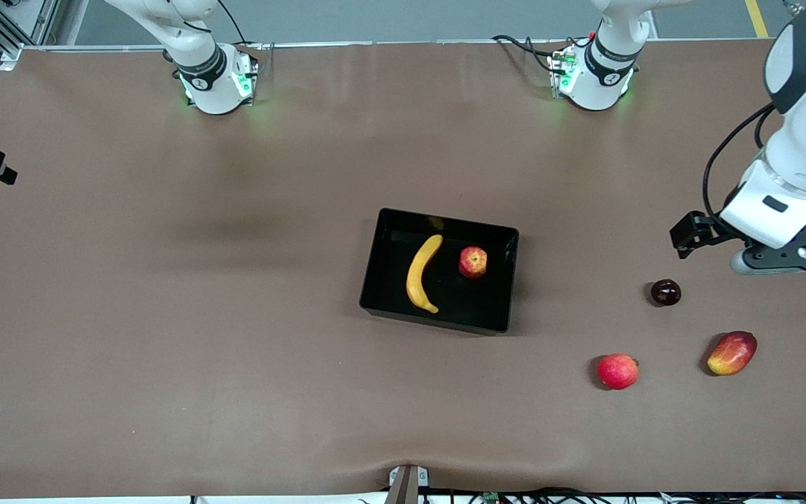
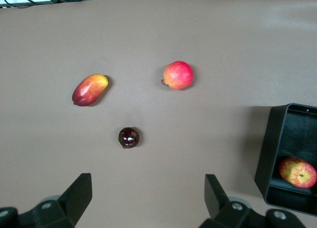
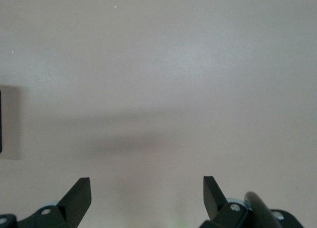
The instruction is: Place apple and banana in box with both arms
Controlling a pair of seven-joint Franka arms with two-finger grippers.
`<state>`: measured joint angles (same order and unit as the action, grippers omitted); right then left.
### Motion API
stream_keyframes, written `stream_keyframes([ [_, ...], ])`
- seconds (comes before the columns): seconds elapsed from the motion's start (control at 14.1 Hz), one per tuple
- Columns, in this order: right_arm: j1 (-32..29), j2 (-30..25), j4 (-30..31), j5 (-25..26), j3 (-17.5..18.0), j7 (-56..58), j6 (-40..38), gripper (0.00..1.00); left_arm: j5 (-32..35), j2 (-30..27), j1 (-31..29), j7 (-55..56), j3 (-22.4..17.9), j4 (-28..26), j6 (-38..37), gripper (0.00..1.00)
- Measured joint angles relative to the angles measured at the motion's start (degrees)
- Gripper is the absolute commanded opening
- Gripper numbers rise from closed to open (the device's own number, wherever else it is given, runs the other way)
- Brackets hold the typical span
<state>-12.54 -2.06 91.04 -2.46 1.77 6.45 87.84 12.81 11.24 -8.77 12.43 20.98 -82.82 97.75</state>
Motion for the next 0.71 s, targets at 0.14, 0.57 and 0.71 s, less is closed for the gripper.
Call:
stream_keyframes([
  [0.14,-0.01,0.00,0.00,0.00,0.00,0.00,-0.01,1.00,-0.03,-0.12,-0.35,-0.76,0.00,-0.22,0.00,1.00],
  [0.57,-0.05,0.00,0.00,0.00,0.00,0.00,-0.01,1.00,-0.04,-0.43,-0.37,-2.95,0.07,-0.34,0.00,1.00],
  [0.71,-0.12,0.01,0.00,0.00,-0.01,0.00,-0.01,1.00,-0.04,-0.60,-0.37,-3.94,0.07,-0.34,-0.38,1.00],
])
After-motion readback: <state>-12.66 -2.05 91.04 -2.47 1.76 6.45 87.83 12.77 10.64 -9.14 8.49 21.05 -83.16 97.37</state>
